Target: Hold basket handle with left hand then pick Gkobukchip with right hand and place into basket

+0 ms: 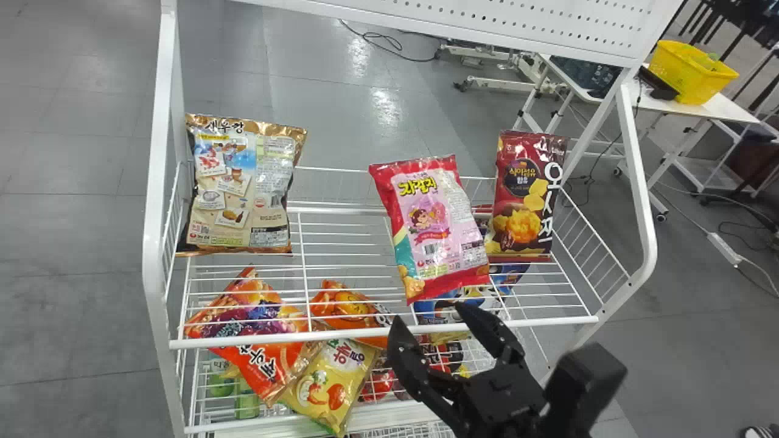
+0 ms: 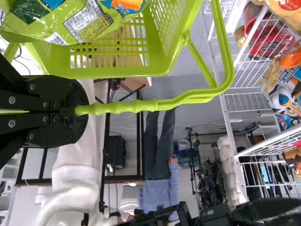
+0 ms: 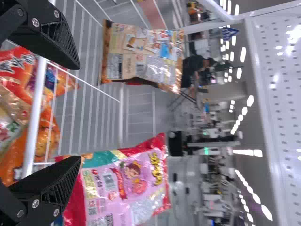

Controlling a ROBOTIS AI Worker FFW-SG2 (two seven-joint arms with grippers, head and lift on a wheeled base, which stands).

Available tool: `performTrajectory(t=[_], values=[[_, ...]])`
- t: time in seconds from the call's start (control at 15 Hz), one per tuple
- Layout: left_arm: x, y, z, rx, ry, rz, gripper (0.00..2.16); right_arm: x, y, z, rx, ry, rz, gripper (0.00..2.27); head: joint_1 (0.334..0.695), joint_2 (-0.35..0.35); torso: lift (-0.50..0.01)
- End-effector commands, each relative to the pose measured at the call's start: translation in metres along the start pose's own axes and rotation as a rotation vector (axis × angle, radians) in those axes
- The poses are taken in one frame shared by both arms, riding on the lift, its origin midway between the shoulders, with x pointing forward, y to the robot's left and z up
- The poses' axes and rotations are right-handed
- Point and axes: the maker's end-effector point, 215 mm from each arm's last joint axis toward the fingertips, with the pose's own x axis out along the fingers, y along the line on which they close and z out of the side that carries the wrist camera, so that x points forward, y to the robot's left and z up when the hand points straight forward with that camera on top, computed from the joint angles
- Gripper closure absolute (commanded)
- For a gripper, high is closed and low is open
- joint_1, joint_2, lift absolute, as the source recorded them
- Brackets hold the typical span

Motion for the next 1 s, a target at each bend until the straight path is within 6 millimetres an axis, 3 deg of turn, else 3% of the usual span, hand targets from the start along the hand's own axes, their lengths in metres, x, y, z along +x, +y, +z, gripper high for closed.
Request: performTrajectory(t=[0.0, 0.13, 0.33, 0.47, 0.93], values=[[0.001, -0.001, -0.001, -0.010, 0.002, -0.011, 1.97, -0.014, 0.002, 0.007, -0.022, -0.108, -0.019, 0.14, 0.695, -0.350, -0.032], [0.000, 0.000, -0.001, -0.012, -0.001, -0.011, 1.97, -0.024, -0.005, 0.001, -0.008, -0.110, -0.042, 0.14, 0.695, -0.350, -0.032], [-0.001, -0.001, -0.003, -0.020, -0.002, -0.019, 1.97, -0.033, -0.030, 0.002, 0.041, -0.105, -0.088, 0.14, 0.695, -0.350, -0.032], [-0.001, 0.000, -0.003, -0.020, -0.002, -0.017, 1.97, -0.037, -0.030, 0.010, 0.045, -0.114, -0.092, 0.14, 0.695, -0.350, -0.032], [-0.002, -0.002, -0.005, -0.018, -0.004, -0.016, 1.97, -0.035, -0.030, -0.001, 0.080, -0.063, -0.098, 0.14, 0.695, -0.350, -0.032]])
